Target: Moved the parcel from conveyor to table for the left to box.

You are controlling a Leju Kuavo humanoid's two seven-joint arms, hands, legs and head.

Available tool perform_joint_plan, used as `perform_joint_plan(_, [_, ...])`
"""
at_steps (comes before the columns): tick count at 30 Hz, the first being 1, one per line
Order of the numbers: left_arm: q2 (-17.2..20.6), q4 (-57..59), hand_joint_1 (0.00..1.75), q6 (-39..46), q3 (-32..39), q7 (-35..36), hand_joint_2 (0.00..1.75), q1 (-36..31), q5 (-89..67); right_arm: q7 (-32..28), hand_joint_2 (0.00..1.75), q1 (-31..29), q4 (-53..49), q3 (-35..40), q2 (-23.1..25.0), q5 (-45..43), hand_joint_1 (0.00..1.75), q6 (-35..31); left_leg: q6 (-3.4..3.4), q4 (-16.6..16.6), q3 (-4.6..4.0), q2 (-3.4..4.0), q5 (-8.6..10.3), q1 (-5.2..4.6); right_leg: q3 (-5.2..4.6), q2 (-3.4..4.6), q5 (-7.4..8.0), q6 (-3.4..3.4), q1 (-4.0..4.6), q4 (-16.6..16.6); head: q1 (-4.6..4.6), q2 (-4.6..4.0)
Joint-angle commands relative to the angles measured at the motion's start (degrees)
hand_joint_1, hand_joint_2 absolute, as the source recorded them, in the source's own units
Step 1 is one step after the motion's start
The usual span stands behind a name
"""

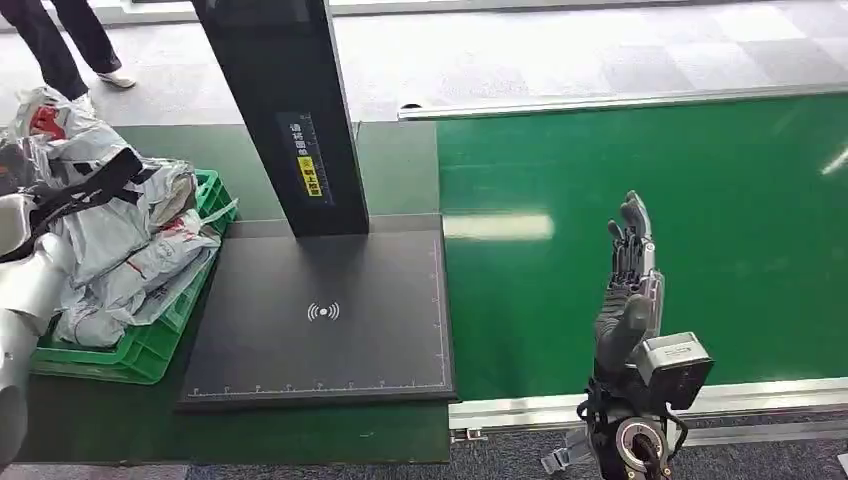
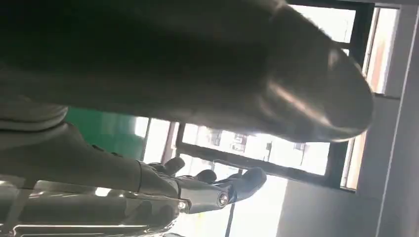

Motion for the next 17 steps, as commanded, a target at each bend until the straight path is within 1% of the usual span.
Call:
perform_joint_plan(1, [-1.09,10.00,1.75,-17.07,9.45,-14.22,1.75,-0.32,11.92,0.55,0.00,-0.36,1.50,-1.00,-0.47,0.90,0.00,0.14,0.02,-0.06,0.06,0.01,0.03,0.02,0.08,-0.11,0.02,-0.09,0.05,-0.08,0.02,0.00])
perform_joint_plan(2, [-1.13,9.70,1.75,-19.47,10.17,-15.78,1.75,1.11,13.19,0.54,0.00,-0.40,1.49,-1.32,-0.39,1.08,0.00,0.39,0.02,-0.08,0.09,-0.01,0.02,0.00,0.11,-0.10,0.01,-0.06,0.02,-0.08,0.00,-0.02])
perform_joint_plan(3, [-1.13,9.33,1.75,-19.80,10.32,-16.94,1.75,3.14,13.60,0.55,0.00,-0.49,1.44,-1.54,-0.30,1.19,0.00,0.62,0.03,-0.14,0.14,0.04,0.05,0.00,0.16,-0.09,0.04,-0.09,0.03,-0.15,0.00,0.00])
perform_joint_plan(6, [-1.65,9.83,1.75,-21.75,11.14,-19.27,1.75,6.25,15.38,0.67,0.00,-0.74,1.36,-1.77,-0.10,1.32,0.00,0.78,0.04,-0.15,0.16,0.03,0.03,-0.07,0.16,-0.04,0.01,-0.05,-0.05,-0.12,0.02,0.00])
perform_joint_plan(10, [-2.93,10.34,1.75,-21.77,10.17,-18.32,1.75,8.05,14.81,0.81,0.00,-0.77,0.94,-1.60,-0.31,1.42,0.00,0.83,0.04,-0.25,0.22,-0.05,0.08,-0.07,0.26,-0.16,0.04,-0.07,-0.05,-0.22,0.00,0.00])
perform_joint_plan(11, [-3.10,10.51,1.71,-21.73,9.52,-17.49,1.75,8.13,14.26,0.90,0.00,-0.87,0.95,-1.45,-0.34,1.45,0.00,0.93,0.04,-0.22,0.20,-0.07,0.08,-0.08,0.23,-0.19,0.03,-0.06,-0.06,-0.19,0.00,0.00])
perform_joint_plan(12, [-3.16,10.56,1.71,-21.68,9.33,-17.29,1.75,8.12,14.12,0.93,0.00,-0.90,0.96,-1.44,-0.32,1.46,0.00,0.93,0.05,-0.25,0.21,-0.07,0.10,-0.08,0.26,-0.21,0.05,-0.08,-0.06,-0.23,0.02,0.00])
perform_joint_plan(13, [-3.33,10.54,1.41,-21.42,9.17,-17.18,1.75,8.02,14.01,0.96,0.00,-1.00,1.00,-1.38,-0.25,1.47,0.00,0.94,0.04,-0.17,0.17,-0.10,0.07,-0.10,0.22,-0.20,0.01,-0.05,-0.09,-0.14,0.02,0.00])
perform_joint_plan(14, [-3.45,10.22,0.87,-20.31,9.51,-17.10,1.75,7.94,14.26,0.99,0.00,-0.98,1.03,-1.36,-0.24,1.48,0.00,0.97,0.04,-0.15,0.19,-0.07,0.05,-0.12,0.22,-0.16,0.00,-0.03,-0.12,-0.10,0.00,0.00])
perform_joint_plan(15, [-3.48,10.06,0.87,-19.75,9.51,-16.92,1.75,7.75,14.22,0.99,0.00,-0.94,1.02,-1.37,-0.23,1.48,0.00,0.96,0.04,-0.19,0.22,-0.06,0.08,-0.10,0.28,-0.17,0.04,-0.06,-0.08,-0.17,0.02,0.00])
perform_joint_plan(16, [-3.49,9.69,0.00,-18.04,9.74,-16.65,1.75,7.59,14.31,1.02,0.00,-0.79,0.86,-1.39,-0.23,1.50,0.00,0.94,0.05,-0.21,0.22,-0.08,0.12,-0.09,0.29,-0.21,0.08,-0.07,-0.08,-0.20,0.00,0.00])
perform_joint_plan(17, [-3.65,9.31,0.00,-15.84,10.40,-17.43,1.75,7.39,15.10,1.09,0.00,-0.59,0.76,-1.50,-0.21,1.53,0.00,0.84,0.04,-0.16,0.26,-0.08,0.08,-0.11,0.33,-0.19,0.03,-0.05,-0.10,-0.13,0.00,0.00])
